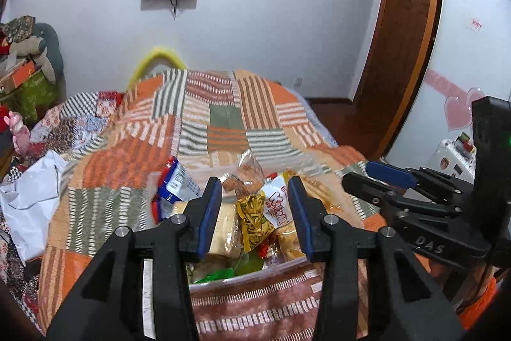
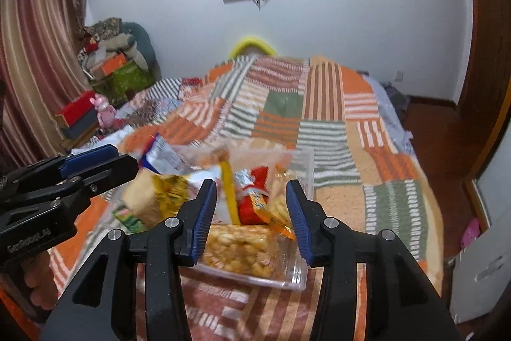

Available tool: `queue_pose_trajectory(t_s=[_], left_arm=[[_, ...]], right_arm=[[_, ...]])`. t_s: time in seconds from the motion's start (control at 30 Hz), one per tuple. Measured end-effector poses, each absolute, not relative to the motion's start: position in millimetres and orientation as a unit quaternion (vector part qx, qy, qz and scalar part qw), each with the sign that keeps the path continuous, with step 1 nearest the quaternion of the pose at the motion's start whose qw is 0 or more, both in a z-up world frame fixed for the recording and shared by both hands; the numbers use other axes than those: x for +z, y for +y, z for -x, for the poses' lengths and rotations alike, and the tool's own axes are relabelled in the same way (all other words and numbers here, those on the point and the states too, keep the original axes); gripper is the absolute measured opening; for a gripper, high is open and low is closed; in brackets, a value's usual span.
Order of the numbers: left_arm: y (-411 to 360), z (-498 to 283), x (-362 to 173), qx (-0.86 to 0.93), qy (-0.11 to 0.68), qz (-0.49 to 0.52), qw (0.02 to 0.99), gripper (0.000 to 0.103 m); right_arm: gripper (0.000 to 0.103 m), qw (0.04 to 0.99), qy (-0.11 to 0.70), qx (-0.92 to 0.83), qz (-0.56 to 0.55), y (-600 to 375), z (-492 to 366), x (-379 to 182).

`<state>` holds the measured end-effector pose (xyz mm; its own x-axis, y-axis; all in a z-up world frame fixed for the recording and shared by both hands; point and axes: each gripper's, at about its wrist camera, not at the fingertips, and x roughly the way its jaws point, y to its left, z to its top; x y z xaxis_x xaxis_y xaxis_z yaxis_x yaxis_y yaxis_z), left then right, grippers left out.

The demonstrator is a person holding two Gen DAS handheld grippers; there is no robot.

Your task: Organize snacks

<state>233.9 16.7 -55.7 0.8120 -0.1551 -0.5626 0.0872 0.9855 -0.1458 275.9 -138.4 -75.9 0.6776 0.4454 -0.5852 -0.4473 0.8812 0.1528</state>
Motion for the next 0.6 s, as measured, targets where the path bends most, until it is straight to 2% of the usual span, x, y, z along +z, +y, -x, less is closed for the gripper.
queue_pose_trajectory(t_s=[0.1, 0.17, 0.23, 0.37, 0.47, 0.53, 0.6], left_arm=[[22.7, -210.9, -35.3, -0.059, 0.273, 0.059, 0.958, 0.043], [25.3, -197.1, -24.4, -0.054, 0.257, 0.059, 0.963, 0.047], [27.5, -179.1, -12.3, -0.048, 0.234, 0.058, 0.969, 0.057], [27.9, -149.7, 6.1, -0.038, 0.195, 0.052, 0.979, 0.068], [26.3, -134.0, 14.2, -0.033, 0.179, 0.045, 0.982, 0.078], [25.7, -125.5, 17.9, -0.024, 0.170, 0.042, 0.984, 0.091], [26.7, -120.2, 19.5, -0.018, 0.163, 0.046, 0.985, 0.095]], right_arm=[[0.050, 0.926, 0.285, 0.250, -0.006, -144.3, -253.9, -51.9], [0.054, 0.931, 0.265, 0.252, -0.008, -145.3, -242.3, -40.0], [0.057, 0.935, 0.243, 0.256, -0.011, -148.7, -228.4, -26.8], [0.072, 0.945, 0.203, 0.257, -0.014, -153.8, -203.5, -7.0], [0.078, 0.949, 0.186, 0.255, -0.016, -156.4, -190.6, 0.7], [0.083, 0.951, 0.178, 0.253, -0.015, -156.2, -184.4, 4.1], [0.089, 0.953, 0.171, 0.248, -0.013, -156.4, -177.1, 5.2]])
